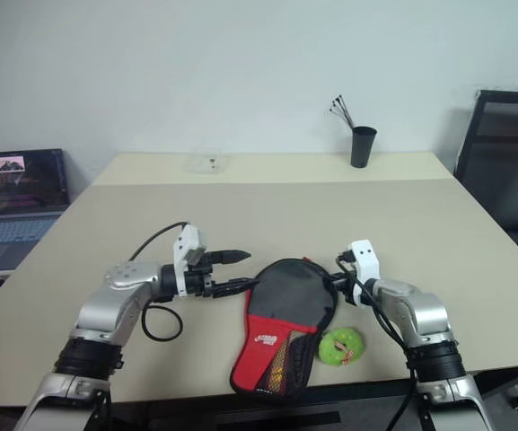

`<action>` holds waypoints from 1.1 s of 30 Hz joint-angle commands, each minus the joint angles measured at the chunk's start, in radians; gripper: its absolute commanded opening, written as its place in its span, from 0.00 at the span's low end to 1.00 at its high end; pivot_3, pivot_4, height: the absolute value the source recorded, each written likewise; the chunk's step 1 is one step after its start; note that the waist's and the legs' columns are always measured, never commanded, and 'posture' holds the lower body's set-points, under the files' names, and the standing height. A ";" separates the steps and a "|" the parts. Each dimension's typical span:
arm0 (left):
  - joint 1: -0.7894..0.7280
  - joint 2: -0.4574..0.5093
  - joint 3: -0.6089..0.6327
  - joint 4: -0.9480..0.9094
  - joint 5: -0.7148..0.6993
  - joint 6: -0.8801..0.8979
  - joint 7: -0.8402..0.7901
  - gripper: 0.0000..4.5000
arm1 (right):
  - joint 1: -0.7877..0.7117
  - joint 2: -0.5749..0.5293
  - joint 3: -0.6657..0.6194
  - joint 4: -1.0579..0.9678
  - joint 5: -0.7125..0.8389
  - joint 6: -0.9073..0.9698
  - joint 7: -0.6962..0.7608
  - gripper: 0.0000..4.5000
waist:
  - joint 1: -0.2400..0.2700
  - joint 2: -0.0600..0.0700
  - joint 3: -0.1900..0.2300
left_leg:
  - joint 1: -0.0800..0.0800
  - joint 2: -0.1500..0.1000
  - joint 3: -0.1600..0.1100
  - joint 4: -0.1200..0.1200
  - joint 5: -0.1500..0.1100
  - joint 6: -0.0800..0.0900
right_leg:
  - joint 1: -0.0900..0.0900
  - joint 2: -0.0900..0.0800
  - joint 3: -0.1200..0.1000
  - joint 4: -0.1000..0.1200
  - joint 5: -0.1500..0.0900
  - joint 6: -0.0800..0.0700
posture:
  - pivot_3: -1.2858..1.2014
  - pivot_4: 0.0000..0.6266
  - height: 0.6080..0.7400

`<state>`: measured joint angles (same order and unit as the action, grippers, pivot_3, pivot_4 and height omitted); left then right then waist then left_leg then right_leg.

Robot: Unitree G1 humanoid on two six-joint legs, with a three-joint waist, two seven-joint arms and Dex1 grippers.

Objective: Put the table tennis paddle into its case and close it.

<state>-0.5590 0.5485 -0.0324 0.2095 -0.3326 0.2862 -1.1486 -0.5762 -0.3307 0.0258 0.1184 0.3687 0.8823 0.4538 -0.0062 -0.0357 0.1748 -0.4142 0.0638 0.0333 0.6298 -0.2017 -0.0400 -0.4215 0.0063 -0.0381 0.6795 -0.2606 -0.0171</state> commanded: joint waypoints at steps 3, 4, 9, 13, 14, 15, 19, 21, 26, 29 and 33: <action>0.005 0.008 0.012 -0.052 -0.006 -0.018 0.012 0.86 | -0.060 0.016 0.038 0.061 -0.040 -0.040 0.024 0.01 | -0.004 0.000 0.000 | 0.000 0.000 0.000 0.000 0.000 0.000 | 0.000 0.000 0.000 0.000 0.000 0.000 | 0.52 0.24 1.00; 0.008 0.008 0.012 -0.054 -0.006 -0.019 0.013 0.86 | -0.071 0.020 0.044 0.073 -0.047 -0.047 0.029 0.01 | -0.007 0.000 0.000 | 0.001 0.000 0.000 0.000 0.000 0.000 | 0.000 0.000 0.000 0.000 0.000 0.000 | 0.52 0.24 1.00; 0.019 0.010 0.010 -0.058 -0.003 -0.028 0.015 0.86 | -0.139 0.048 0.072 0.147 -0.084 -0.100 0.059 0.01 | -0.029 0.000 0.000 | 0.002 0.001 0.001 0.000 0.000 0.000 | 0.000 0.000 0.001 0.001 0.000 -0.001 | 0.52 0.24 1.00; 0.019 0.010 0.008 -0.046 0.001 -0.042 0.015 0.86 | -0.220 0.085 0.068 0.228 -0.103 -0.151 0.068 0.01 | -0.033 0.000 0.000 | 0.003 0.002 0.001 -0.001 0.000 0.000 | 0.000 0.001 0.002 0.002 0.001 -0.001 | 0.52 0.24 1.00; 0.017 0.010 0.007 -0.041 0.002 -0.046 0.014 0.86 | -0.240 0.094 0.067 0.249 -0.108 -0.163 0.070 0.01 | -0.033 0.000 0.000 | 0.003 0.002 0.001 -0.001 0.000 0.000 | 0.000 0.001 0.003 0.002 0.001 -0.001 | 0.52 0.24 1.00; 0.017 0.009 0.006 -0.039 0.003 -0.050 0.014 0.86 | -0.257 0.102 0.065 0.267 -0.112 -0.174 0.073 0.01 | -0.033 0.000 0.000 | 0.003 0.002 0.001 -0.001 0.000 0.000 | 0.000 0.002 0.003 0.002 0.001 -0.001 | 0.52 0.24 1.00; 0.014 0.006 0.000 -0.027 0.008 -0.065 0.011 0.86 | -0.308 0.131 0.063 0.323 -0.126 -0.210 0.082 0.01 | -0.029 0.000 0.000 | 0.001 0.002 0.001 -0.002 0.000 0.000 | -0.001 0.001 0.002 0.000 0.001 -0.001 | 0.52 0.24 1.00; 0.012 0.004 -0.004 -0.024 0.010 -0.069 0.009 0.86 | -0.322 0.141 0.066 0.344 -0.130 -0.223 0.084 0.01 | -0.025 0.000 0.000 | -0.001 0.001 0.002 -0.001 0.000 0.000 | -0.002 0.001 0.002 0.000 0.001 -0.001 | 0.52 0.24 1.00; 0.011 -0.002 -0.011 -0.018 0.014 -0.077 0.007 0.86 | -0.336 0.162 0.071 0.388 -0.151 -0.250 0.080 0.01 | -0.025 0.000 0.000 | -0.001 0.001 0.002 -0.001 0.000 0.000 | -0.002 0.000 0.002 -0.001 0.001 -0.001 | 0.52 0.24 1.00; 0.012 -0.009 -0.014 -0.017 0.018 -0.079 0.006 0.86 | -0.334 0.161 0.075 0.413 -0.168 -0.244 0.083 0.01 | -0.025 0.000 0.000 | -0.001 0.001 0.002 -0.001 0.000 0.000 | -0.002 0.000 0.002 0.000 0.001 -0.001 | 0.52 0.24 1.00; 0.007 -0.017 -0.025 -0.014 0.022 -0.087 0.000 0.86 | -0.316 0.153 0.067 0.420 -0.187 -0.249 0.068 0.09 | -0.025 0.000 0.000 | -0.001 0.001 0.002 -0.001 0.000 0.000 | -0.002 0.000 0.002 0.000 0.001 -0.002 | 0.52 0.24 1.00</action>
<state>-0.5355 0.5361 -0.0556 0.2025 -0.3090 0.2154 -1.1464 -0.8843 -0.1731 0.1009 0.5539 0.1871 0.6512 0.5271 -0.0311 -0.0353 0.1752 -0.4155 0.0648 0.0349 0.6284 -0.2017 -0.0400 -0.4239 0.0066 -0.0360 0.6792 -0.2598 -0.0186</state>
